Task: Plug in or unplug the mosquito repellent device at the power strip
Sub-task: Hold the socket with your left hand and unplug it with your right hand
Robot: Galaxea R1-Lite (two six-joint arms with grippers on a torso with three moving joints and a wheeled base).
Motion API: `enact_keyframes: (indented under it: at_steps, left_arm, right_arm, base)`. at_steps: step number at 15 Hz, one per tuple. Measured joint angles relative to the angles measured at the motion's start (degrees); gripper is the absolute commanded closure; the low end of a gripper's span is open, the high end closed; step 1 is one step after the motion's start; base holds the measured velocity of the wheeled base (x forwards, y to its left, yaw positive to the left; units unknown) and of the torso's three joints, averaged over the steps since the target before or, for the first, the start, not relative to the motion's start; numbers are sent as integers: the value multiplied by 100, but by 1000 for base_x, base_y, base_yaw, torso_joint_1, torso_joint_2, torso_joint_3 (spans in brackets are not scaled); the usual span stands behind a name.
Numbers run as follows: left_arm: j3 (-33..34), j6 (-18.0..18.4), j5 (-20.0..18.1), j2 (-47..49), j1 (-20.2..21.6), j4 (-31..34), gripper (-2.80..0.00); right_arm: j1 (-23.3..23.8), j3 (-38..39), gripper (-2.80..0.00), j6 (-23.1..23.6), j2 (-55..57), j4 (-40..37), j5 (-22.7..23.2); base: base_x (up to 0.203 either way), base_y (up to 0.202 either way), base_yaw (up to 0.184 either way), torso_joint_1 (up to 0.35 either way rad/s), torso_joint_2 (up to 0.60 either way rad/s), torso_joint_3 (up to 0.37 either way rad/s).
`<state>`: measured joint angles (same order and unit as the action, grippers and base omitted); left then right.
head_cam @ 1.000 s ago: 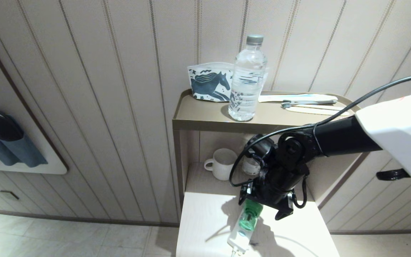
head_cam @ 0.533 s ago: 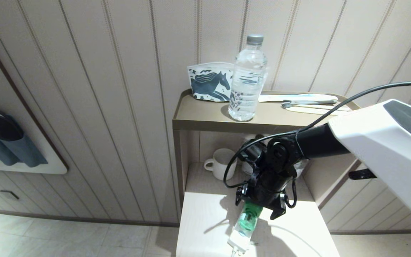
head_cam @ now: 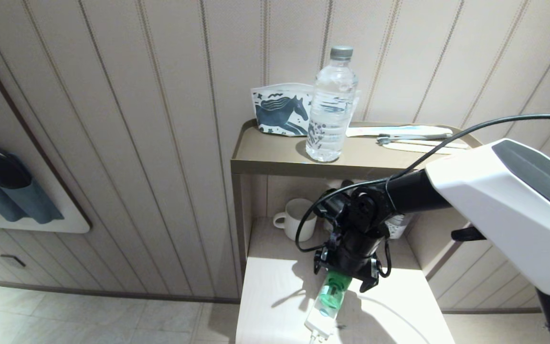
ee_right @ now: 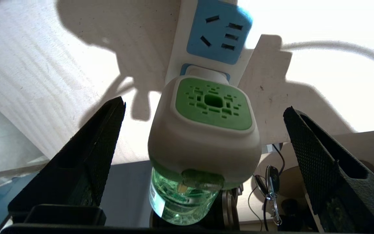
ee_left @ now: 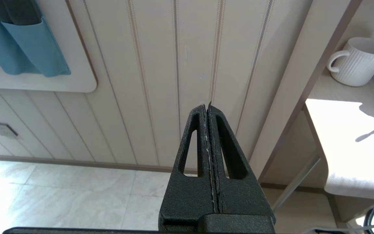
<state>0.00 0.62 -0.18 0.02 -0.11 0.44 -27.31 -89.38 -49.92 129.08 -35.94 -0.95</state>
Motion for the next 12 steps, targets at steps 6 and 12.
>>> enact_keyframes:
  at_steps: [6, 12]
  left_arm:
    - [0, 0, 0, 0, 0, -4, 0]
    - [0, -2, 0, 0, 1, -2, 0]
  right_arm:
    - [-34, -51, -280, -27, 84, 0, -10]
    - [-6, -171, -280, -25, 226, 2, -9]
  base:
    - [0, 0, 0, 0, 0, 0]
    - [0, 0, 0, 0, 0, 0]
